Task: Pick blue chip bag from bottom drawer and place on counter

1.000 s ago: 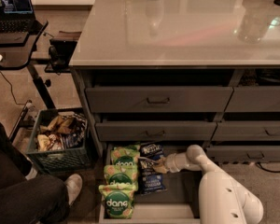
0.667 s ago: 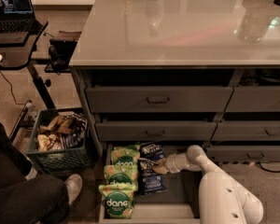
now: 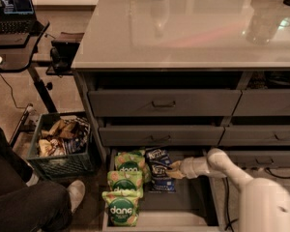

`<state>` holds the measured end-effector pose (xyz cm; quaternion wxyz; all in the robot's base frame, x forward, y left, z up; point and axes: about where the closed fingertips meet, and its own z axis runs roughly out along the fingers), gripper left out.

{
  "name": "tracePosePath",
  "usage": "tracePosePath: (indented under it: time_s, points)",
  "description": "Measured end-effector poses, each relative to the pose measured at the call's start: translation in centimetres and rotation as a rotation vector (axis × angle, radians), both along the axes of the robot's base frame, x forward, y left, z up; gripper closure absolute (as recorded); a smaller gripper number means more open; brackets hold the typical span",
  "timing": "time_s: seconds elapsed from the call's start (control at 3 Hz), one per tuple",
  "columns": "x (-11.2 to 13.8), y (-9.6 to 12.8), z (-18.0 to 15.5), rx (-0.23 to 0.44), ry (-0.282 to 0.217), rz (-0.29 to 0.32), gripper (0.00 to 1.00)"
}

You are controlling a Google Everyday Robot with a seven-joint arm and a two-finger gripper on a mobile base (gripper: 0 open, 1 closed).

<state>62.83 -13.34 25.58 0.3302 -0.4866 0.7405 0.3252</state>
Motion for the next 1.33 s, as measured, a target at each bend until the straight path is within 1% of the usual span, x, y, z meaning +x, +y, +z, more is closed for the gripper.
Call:
tracePosePath:
  time_s: [0.33, 0.67, 1.0, 1.33]
  points:
    - [-1.7, -0.3, 6.1, 0.004, -0.051, 0.019, 1.00]
    - [-3.6, 1.2, 10.5, 0.003, -0.072, 0.059, 1.00]
    - [-5.5, 2.9, 14.0, -0.014, -0.104, 0.091, 1.00]
    - [-5.5, 2.9, 14.0, -0.014, -0.104, 0.091, 1.00]
